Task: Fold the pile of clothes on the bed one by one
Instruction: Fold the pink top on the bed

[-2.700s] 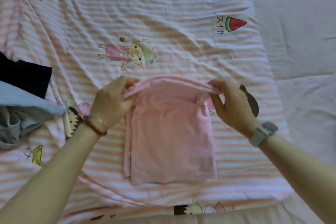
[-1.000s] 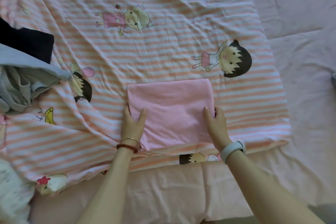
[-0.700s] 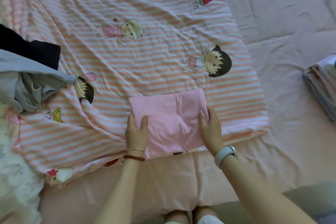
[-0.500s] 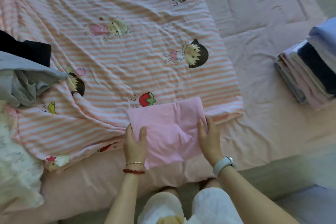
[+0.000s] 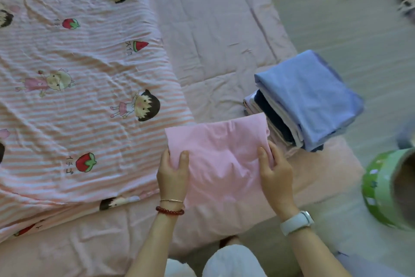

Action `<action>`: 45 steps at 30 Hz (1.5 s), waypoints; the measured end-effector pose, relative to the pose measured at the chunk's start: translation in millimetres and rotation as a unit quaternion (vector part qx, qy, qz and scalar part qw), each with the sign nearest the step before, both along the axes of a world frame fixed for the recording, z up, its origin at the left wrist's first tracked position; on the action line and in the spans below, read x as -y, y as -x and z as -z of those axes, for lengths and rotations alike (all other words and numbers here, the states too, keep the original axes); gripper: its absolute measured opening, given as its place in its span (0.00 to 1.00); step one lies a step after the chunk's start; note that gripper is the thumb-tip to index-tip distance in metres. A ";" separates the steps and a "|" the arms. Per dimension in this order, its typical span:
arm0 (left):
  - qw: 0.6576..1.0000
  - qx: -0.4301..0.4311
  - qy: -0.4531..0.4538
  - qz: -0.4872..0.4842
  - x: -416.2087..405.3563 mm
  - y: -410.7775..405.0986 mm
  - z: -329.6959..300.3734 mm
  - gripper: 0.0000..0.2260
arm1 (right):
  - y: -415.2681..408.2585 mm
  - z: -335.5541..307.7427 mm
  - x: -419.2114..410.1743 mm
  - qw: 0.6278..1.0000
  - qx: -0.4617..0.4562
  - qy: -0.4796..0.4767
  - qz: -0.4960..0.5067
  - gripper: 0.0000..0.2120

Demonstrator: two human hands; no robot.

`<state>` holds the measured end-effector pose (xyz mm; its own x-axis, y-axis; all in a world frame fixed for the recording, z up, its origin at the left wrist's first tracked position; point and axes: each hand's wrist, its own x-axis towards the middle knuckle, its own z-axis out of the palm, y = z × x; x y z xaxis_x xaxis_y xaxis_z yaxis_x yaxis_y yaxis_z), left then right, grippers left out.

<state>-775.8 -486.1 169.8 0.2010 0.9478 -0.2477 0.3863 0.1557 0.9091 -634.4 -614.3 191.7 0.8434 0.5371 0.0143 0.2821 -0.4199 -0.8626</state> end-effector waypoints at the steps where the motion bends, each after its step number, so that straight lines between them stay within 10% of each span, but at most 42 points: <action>1: 1.000 0.018 -0.007 -0.002 6.5 -28.7 -7.6 0.11 | -27.1 -11.8 5.2 1.000 0.005 -0.011 -0.003 0.08; 5: 0.994 0.107 -0.024 0.007 22.5 -138.5 -30.7 0.24 | -143.6 -48.9 21.2 0.997 0.057 -0.043 0.024 0.08; 14: 0.991 0.131 -0.009 -0.006 45.3 -306.9 -20.0 0.17 | -358.1 -31.4 14.1 0.998 0.058 0.011 -0.009 0.12; 23: 0.988 -0.028 0.149 0.036 59.1 -318.9 54.3 0.24 | -407.8 42.6 28.5 0.968 0.002 0.249 -0.036 0.11; 27: 0.992 -0.124 0.009 0.039 59.7 -317.4 49.4 0.28 | -398.4 45.8 29.6 0.942 0.166 0.290 0.034 0.17; 32: 0.875 -0.258 -0.346 0.218 68.7 -337.0 46.6 0.26 | -375.9 61.4 16.7 0.885 0.404 0.204 -0.111 0.21; 45: 0.815 -0.368 -0.196 0.402 51.3 -340.6 50.7 0.39 | -357.7 65.5 2.4 0.883 0.257 0.356 -0.165 0.31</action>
